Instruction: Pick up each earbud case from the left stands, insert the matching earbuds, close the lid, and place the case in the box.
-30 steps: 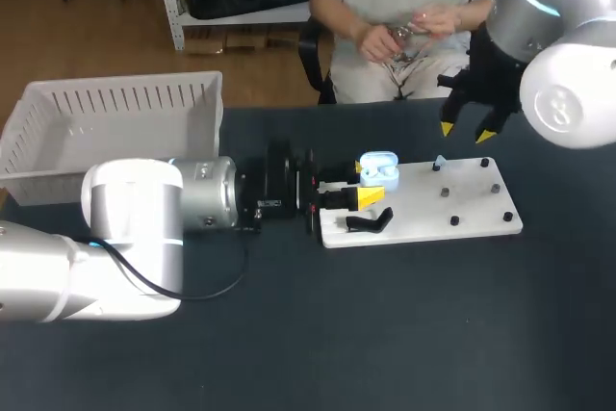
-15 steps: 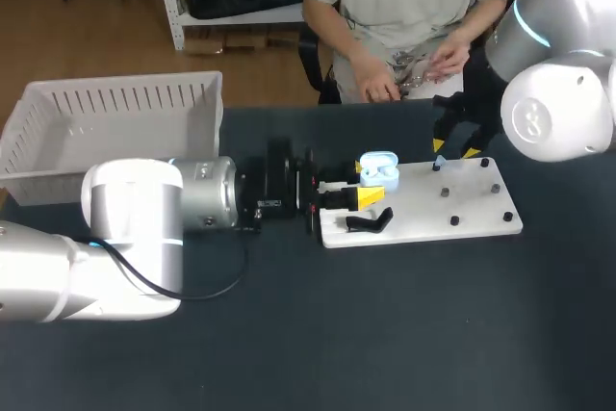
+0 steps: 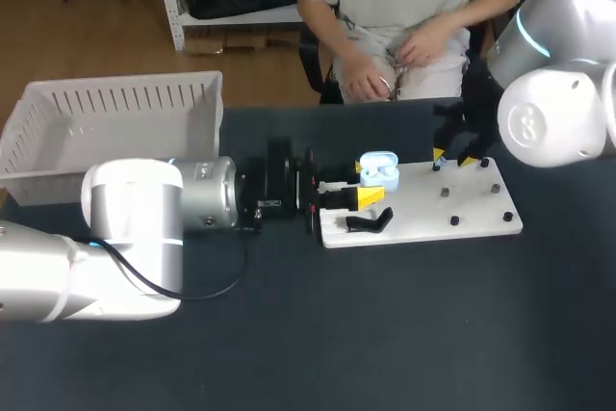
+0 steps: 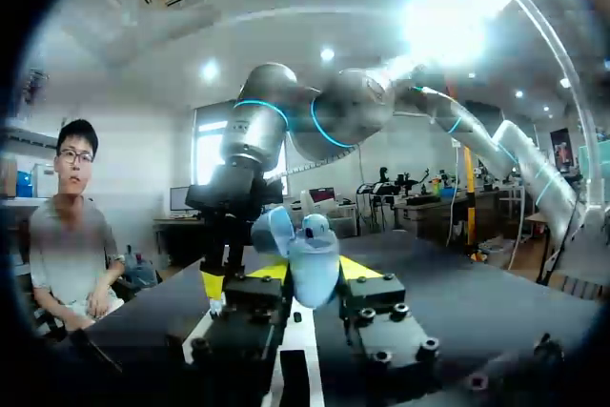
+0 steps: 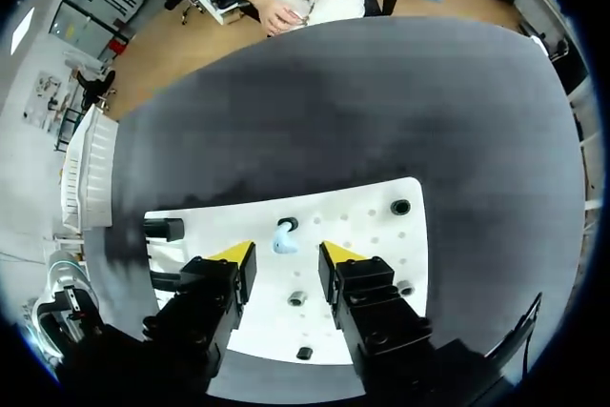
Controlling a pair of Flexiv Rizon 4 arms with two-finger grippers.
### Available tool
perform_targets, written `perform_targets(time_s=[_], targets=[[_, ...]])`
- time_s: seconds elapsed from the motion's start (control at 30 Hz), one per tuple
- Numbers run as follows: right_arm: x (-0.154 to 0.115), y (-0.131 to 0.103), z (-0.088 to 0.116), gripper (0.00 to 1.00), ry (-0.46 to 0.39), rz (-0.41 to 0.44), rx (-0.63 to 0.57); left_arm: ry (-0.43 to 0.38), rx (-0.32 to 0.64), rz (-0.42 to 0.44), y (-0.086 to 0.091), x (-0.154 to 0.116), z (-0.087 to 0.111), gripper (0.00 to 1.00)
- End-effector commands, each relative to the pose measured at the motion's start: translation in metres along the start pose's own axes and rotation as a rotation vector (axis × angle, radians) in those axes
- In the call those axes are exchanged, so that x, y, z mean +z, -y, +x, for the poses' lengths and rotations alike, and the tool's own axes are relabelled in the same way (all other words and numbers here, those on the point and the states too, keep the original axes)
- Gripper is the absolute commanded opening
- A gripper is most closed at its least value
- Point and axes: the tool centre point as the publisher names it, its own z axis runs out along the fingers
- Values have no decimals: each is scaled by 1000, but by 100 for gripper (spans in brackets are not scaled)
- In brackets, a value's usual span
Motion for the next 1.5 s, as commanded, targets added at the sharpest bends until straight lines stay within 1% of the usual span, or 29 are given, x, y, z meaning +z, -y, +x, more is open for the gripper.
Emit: perform_targets(time_s=[0.03,0.2,0.3,0.47,0.77,1.17,1.27,1.33,1.37,1.4,1.47,1.5], targets=[[3,0,-2,40,-9,-6,0,2,2,-3,1,0,0,0],[6,-3,-1,38,-21,-5,-5,2,2,-3,1,0,0,0],[7,-3,-1,37,-23,3,-8,2,2,-3,1,0,0,0],[8,-4,-3,32,-22,16,-4,2,2,-3,1,0,0,0],[12,-5,-3,29,-30,42,2,2,2,-3,1,0,0,0],[16,-5,-4,29,-32,56,9,2,2,-3,1,0,0,0],[17,-5,-4,26,-32,59,10,2,2,-3,1,0,0,0],[17,-5,-4,23,-30,59,11,2,2,-3,1,0,0,0],[17,-5,-4,14,-29,60,13,2,2,-3,1,0,0,0],[17,-5,-5,9,-28,60,14,2,2,-3,1,0,0,0],[16,-5,-5,0,-27,61,18,2,2,-3,1,0,0,0],[16,-4,-5,0,-26,61,19,2,2,-3,1,0,0,0]])
